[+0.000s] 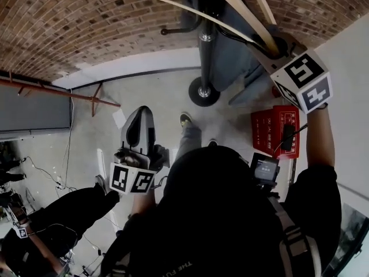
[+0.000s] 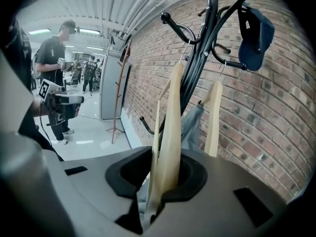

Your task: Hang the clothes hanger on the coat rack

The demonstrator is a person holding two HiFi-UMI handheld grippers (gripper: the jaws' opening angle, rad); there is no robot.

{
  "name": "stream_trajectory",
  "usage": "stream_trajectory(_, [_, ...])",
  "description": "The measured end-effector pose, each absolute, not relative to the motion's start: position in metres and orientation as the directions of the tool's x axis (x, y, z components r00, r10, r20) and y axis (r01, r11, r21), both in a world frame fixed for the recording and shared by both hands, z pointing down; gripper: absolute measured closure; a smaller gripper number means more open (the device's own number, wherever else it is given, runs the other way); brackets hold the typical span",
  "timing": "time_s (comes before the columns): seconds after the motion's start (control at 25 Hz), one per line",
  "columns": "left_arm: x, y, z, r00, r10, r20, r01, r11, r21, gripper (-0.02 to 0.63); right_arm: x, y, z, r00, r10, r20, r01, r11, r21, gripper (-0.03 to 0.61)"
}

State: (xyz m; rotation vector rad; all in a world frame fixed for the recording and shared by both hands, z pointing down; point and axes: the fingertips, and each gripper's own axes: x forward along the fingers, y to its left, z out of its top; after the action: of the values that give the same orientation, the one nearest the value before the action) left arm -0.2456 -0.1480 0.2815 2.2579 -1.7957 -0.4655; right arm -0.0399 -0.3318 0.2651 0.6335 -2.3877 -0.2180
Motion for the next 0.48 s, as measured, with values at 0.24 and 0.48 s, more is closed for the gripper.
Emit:
stream_trajectory(0.24, [-0.239,-0.148,0.283,0.207,-0.971,-0.121,-0.904,-0.237,0.355,0.594,-0.035,-0.331,0.259,-0.679,-0.532,0.506,-0.413,0.846,0.337,0.495])
stream_trajectory(0.48, [-0.234,-0.148,0.287,0.223,-0.968,-0.115,-0.896,-0.250,0.367,0.594,-0.029,-0.328,0.255,-0.670,-0.565,0.483,-0.437,0.825,0.359,0.492])
